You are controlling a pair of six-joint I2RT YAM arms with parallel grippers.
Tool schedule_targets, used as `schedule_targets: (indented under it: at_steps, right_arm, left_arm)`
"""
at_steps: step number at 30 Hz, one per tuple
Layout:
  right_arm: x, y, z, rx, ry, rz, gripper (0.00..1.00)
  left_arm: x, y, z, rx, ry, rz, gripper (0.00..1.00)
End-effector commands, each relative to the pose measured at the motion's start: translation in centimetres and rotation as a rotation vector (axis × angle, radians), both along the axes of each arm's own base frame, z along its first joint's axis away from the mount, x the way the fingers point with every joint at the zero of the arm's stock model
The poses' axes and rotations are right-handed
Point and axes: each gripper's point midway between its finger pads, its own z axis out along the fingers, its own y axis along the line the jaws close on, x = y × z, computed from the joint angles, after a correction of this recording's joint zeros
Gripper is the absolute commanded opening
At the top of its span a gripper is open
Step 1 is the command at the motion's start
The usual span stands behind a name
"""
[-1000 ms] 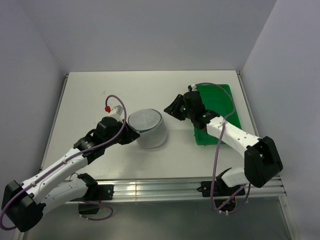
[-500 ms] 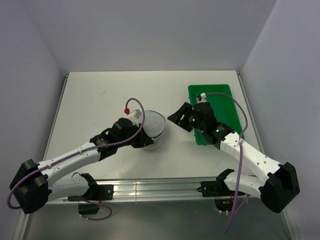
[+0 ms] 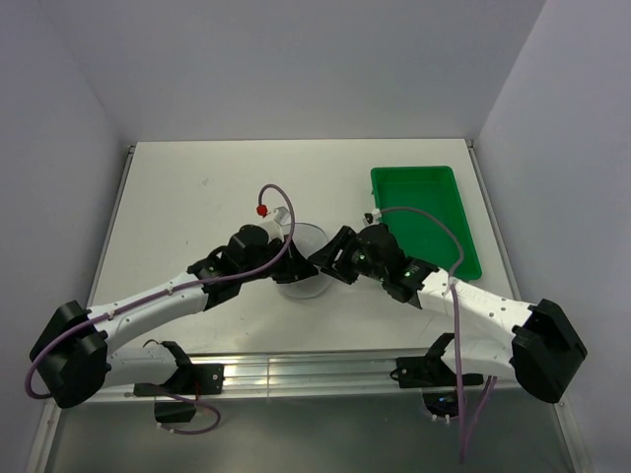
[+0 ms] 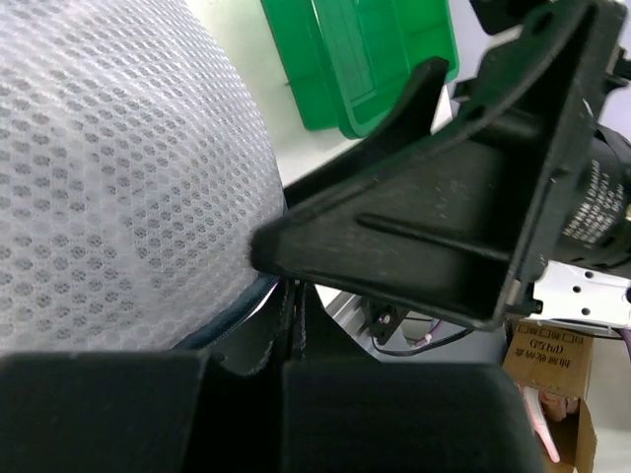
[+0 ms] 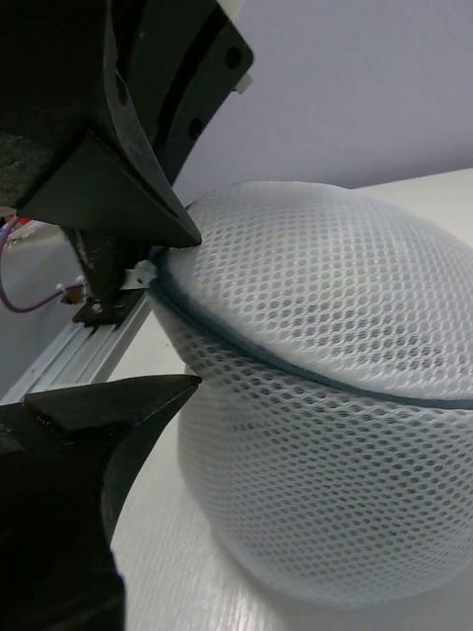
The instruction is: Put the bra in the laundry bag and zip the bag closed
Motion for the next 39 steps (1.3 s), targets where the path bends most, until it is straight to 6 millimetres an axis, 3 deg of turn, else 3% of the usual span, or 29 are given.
schedule_targets:
  at_steps: [1,5,8,9,12,22,27,31,32,33,35,36,38,39]
  right_arm:
    - [0.9,1.2,1.0,0.071,-0.018,-0.021,0.61]
    - [1.5,1.6,0.3,0.066,-0.003,-0.037,0.51]
    - [1.8,1.7,0.0,0.044,-0.002,-0.034,0.26]
    - [2.0,1.7,0.3,0.038,-0.010,-0.039,0.13]
    - [2.2,1.3,0.2,0.001,-0.027,-0.031,0.04]
    - [3.6,-1.4,-0.1,-0.036,-0.050,-0.048,0.01]
    - [4.4,-1.4,1.0,-0.016,-0.087,0.009,0.02]
    - [6.1,-1.5,1.2,-0.057,-0.114,0.053,0.05]
    - [6.6,-1.7,1.4,-0.065,-0.115,0.057,0.06]
    - [7.6,-1.2,2.9,-0.055,-0.148,0.068,0.07]
    - [8.5,-0.8,2.8,-0.083,-0.145,0.091,0.09]
    - [9.4,0.1,5.0,-0.063,-0.187,0.110,0.11]
    - [10.4,0.9,4.9,-0.088,-0.175,0.144,0.15]
    - [11.3,1.6,6.9,-0.075,-0.209,0.152,0.18]
  left_arm:
    - [0.1,-1.2,3.0,-0.081,-0.045,-0.031,0.00]
    - [-0.1,-1.0,2.8,-0.076,-0.042,-0.030,0.00]
    - [-0.2,-0.6,2.4,-0.053,-0.035,-0.023,0.00]
    - [-0.3,-0.4,2.2,-0.046,-0.031,-0.019,0.00]
    - [-0.1,0.9,1.4,-0.007,-0.027,0.018,0.00]
    - [2.3,8.0,-1.3,0.081,0.028,0.166,0.00]
    - [3.4,10.8,-3.2,0.106,0.071,0.242,0.00]
    - [4.6,13.7,-3.5,0.114,0.078,0.326,0.00]
    - [4.7,14.0,-2.4,0.093,0.050,0.326,0.00]
    - [4.7,14.2,-1.7,0.088,0.034,0.330,0.00]
    - [4.5,14.5,-0.3,0.090,-0.002,0.329,0.00]
    - [4.6,14.4,1.2,0.077,-0.037,0.323,0.00]
    - [4.2,14.1,3.3,0.044,-0.072,0.304,0.00]
    - [4.1,13.9,3.9,0.033,-0.078,0.296,0.00]
